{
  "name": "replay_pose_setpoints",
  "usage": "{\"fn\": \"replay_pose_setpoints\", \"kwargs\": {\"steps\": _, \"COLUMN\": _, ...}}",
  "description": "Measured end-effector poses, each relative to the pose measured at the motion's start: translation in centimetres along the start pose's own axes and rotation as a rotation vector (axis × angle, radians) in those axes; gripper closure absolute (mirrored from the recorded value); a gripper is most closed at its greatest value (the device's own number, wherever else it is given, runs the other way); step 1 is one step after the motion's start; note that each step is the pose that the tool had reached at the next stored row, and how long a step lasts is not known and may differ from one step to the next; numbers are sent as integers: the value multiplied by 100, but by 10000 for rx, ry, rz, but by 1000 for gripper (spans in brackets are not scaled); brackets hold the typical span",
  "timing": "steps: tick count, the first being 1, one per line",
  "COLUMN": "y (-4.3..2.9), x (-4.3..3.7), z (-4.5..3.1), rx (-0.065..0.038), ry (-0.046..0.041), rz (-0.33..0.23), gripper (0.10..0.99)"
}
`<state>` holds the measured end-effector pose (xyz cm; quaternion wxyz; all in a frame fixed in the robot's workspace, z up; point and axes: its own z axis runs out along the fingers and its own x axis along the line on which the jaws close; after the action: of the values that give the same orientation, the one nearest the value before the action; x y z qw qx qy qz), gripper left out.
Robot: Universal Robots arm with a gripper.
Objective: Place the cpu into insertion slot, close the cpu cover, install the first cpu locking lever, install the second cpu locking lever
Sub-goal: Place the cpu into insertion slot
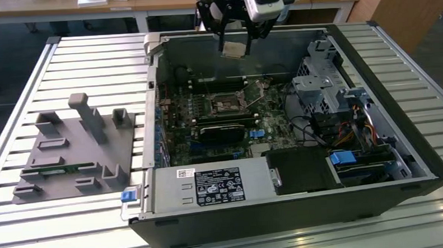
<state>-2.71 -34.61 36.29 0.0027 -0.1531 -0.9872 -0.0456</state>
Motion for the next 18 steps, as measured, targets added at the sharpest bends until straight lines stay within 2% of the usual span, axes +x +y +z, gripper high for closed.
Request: {"fn": "replay_pose_setpoints", "kwargs": {"steps": 18, "y": -1, "x": 3, "z": 1, "rx": -9, "ry": -44, "rz": 486, "gripper": 545}}
